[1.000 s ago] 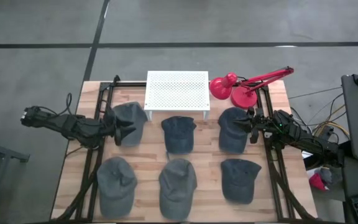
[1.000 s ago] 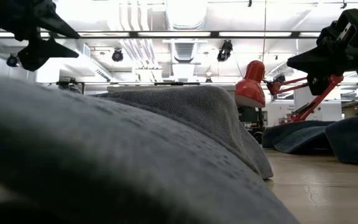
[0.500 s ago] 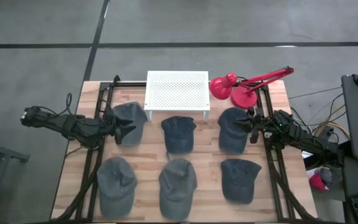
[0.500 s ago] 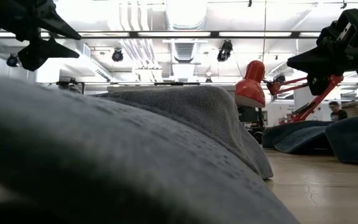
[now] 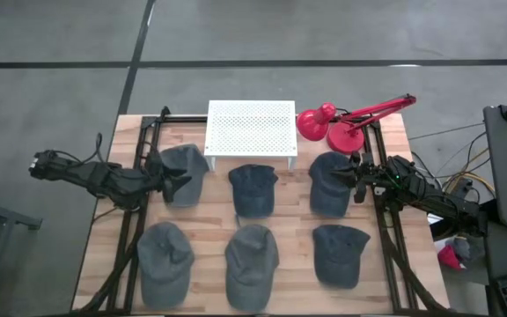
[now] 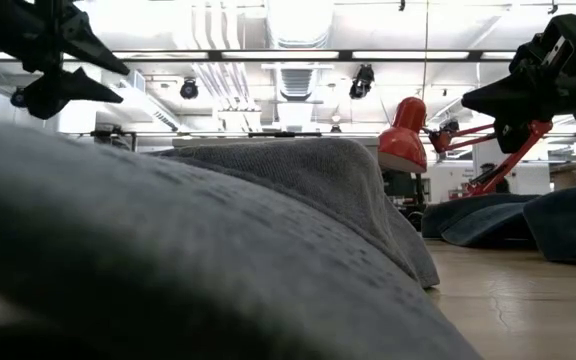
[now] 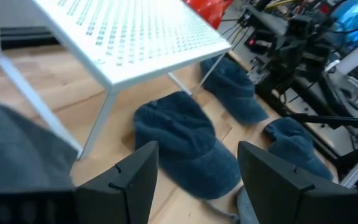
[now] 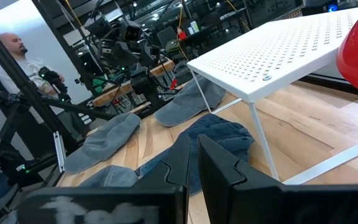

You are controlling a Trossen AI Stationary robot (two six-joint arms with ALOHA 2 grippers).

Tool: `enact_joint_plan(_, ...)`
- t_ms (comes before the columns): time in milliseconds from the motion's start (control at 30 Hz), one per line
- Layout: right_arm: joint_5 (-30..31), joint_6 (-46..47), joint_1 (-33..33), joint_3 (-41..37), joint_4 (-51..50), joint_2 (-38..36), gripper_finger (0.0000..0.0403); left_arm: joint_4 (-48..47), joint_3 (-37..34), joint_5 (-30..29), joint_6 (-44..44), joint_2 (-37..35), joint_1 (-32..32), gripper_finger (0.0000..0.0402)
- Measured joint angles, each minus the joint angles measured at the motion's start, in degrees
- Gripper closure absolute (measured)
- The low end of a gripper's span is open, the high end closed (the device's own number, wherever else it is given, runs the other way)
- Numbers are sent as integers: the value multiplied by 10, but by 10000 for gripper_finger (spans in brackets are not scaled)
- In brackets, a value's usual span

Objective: Pick & Place hat
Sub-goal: Put the top left gray cap on the shelf

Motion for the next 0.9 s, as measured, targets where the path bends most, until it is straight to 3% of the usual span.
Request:
enact_joint_plan(600,1,0,0,0,0,0,376,-223,0,-4,-249,39,0,181)
enact_joint_plan(900,1,0,0,0,0,0,376,-259,10,-4,-287,40,0,181)
